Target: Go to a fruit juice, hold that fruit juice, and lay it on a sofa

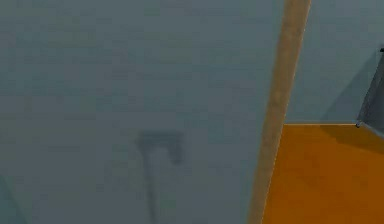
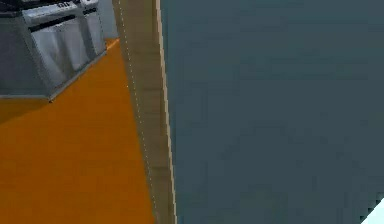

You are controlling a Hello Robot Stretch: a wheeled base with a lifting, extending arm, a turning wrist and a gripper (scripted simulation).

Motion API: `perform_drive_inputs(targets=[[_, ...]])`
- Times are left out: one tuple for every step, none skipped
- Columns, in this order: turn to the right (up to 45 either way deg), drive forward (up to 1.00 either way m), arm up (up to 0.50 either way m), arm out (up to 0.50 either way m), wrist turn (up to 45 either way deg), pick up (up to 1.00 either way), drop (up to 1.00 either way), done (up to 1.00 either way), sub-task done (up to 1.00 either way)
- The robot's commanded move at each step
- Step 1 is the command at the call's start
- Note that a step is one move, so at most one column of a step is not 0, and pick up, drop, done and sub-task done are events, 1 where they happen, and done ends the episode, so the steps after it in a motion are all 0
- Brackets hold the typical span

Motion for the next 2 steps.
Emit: perform_drive_inputs(targets=[[0.0,0.3,0.0,0.0,0.0,0.0,0.0,0.0,0.0],[42.0,0.0,0.0,0.0,0.0,0.0,0.0,0.0,0.0]])
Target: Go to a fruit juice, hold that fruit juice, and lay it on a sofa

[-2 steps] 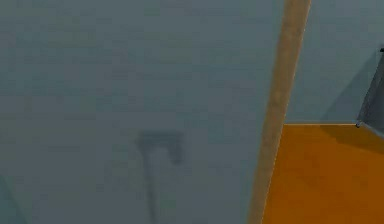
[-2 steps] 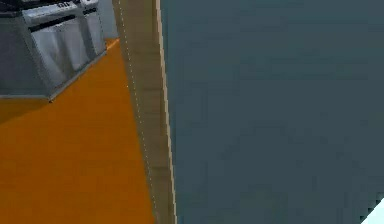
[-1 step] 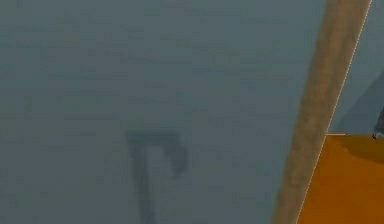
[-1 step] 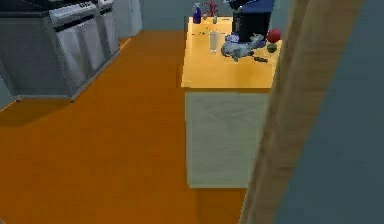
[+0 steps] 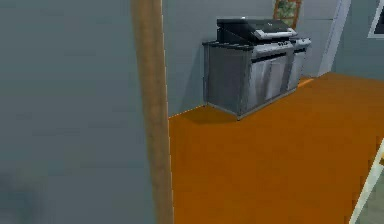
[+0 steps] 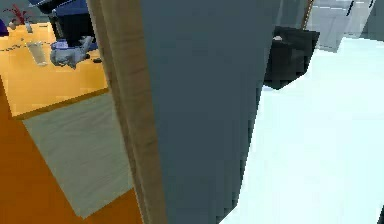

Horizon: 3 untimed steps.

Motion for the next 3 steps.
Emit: perform_drive_inputs(targets=[[0.0,0.4,0.0,0.0,0.0,0.0,0.0,0.0,0.0],[42.0,0.0,0.0,0.0,0.0,0.0,0.0,0.0,0.0],[0.0,0.3,0.0,0.0,0.0,0.0,0.0,0.0,0.0]])
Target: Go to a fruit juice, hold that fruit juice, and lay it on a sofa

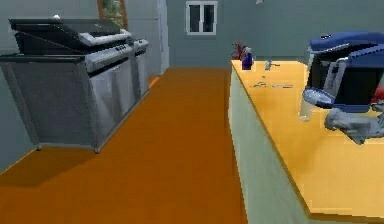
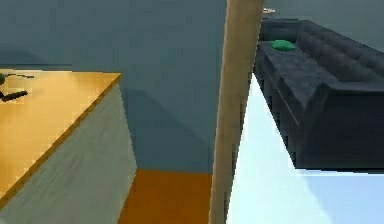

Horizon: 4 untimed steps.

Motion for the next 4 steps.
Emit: perform_drive_inputs(targets=[[3.0,0.0,0.0,0.0,0.0,0.0,0.0,0.0,0.0],[0.0,1.0,0.0,0.0,0.0,0.0,0.0,0.0,0.0],[3.0,0.0,0.0,0.0,0.0,0.0,0.0,0.0,0.0],[0.0,0.65,0.0,0.0,0.0,0.0,0.0,0.0,0.0]])
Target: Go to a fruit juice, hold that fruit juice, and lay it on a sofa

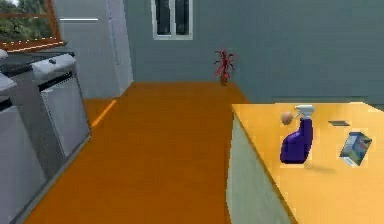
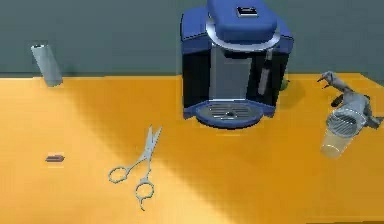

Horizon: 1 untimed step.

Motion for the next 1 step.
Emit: perform_drive_inputs(targets=[[-42.0,0.0,0.0,0.0,0.0,0.0,0.0,0.0,0.0]])
